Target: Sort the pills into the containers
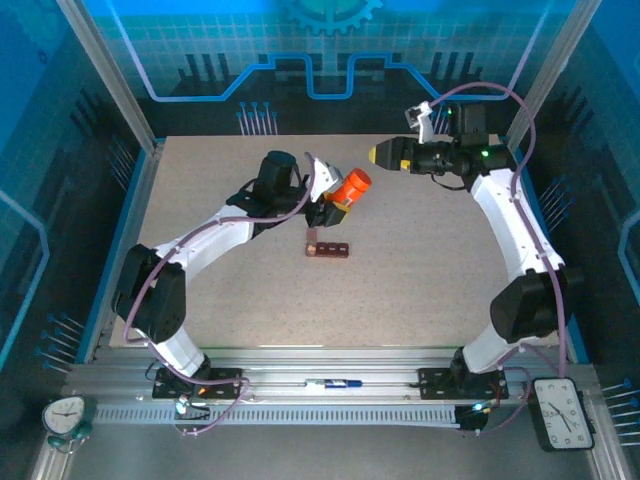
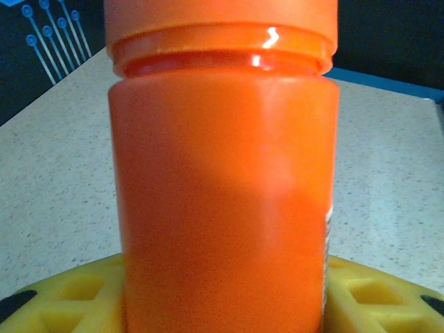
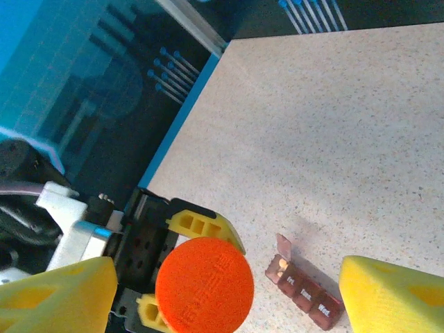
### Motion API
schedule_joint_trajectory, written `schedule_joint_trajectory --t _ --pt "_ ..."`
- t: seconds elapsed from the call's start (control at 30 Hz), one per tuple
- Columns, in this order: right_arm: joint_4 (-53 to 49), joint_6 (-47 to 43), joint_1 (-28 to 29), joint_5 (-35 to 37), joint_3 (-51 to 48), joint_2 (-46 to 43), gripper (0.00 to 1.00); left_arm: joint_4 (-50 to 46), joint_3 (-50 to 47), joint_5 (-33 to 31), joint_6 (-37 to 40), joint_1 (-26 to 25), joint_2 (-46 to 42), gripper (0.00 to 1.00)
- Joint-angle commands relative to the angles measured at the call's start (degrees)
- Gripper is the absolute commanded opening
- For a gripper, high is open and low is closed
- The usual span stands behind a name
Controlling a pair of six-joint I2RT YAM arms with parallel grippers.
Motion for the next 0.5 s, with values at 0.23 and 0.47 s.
schedule_joint_trajectory --t 0.23,0.47 --pt "-14.31 -15.42 1.93 -8.09 9.49 6.04 0.85 -7.64 5.64 7.41 0.3 0.33 -0.55 0.0" --pt "-15.94 -17.31 2.72 -8.34 7.68 6.15 0.84 -8.6 6.75 7.66 0.8 0.29 0.29 0.0"
